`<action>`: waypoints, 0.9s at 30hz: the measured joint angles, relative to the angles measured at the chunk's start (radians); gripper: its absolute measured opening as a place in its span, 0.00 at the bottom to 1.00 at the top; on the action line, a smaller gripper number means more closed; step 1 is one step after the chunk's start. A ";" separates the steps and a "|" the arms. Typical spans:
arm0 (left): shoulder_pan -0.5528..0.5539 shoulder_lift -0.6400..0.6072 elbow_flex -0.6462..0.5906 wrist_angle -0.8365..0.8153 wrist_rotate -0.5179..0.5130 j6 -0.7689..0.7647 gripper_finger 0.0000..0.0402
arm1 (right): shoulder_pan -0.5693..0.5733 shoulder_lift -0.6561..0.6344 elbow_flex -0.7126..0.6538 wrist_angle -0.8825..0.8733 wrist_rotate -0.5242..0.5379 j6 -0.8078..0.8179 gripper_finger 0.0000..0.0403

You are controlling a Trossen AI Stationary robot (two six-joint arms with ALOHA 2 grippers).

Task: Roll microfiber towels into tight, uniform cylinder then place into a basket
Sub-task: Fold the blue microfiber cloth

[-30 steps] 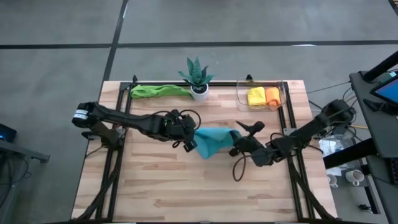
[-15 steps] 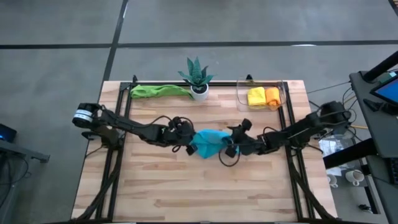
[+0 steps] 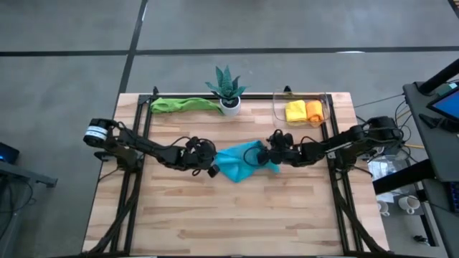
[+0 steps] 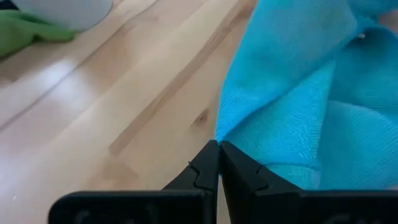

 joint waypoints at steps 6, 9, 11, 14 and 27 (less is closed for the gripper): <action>0.000 0.000 -0.040 0.003 -0.002 -0.044 0.00 | 0.003 -0.009 0.004 -0.103 -0.067 0.044 0.56; 0.000 0.000 -0.060 -0.002 -0.002 -0.051 0.00 | 0.007 -0.025 0.019 -0.162 -0.115 0.016 0.56; 0.001 0.000 -0.065 0.000 -0.003 -0.051 0.00 | 0.022 -0.047 0.039 -0.145 -0.141 -0.088 0.56; 0.002 0.000 -0.064 0.000 -0.003 -0.051 0.00 | 0.044 -0.056 0.086 -0.139 -0.164 -0.319 0.56; 0.002 0.000 -0.055 0.026 -0.003 -0.042 0.00 | 0.040 0.251 0.319 -0.214 -0.108 -1.034 0.56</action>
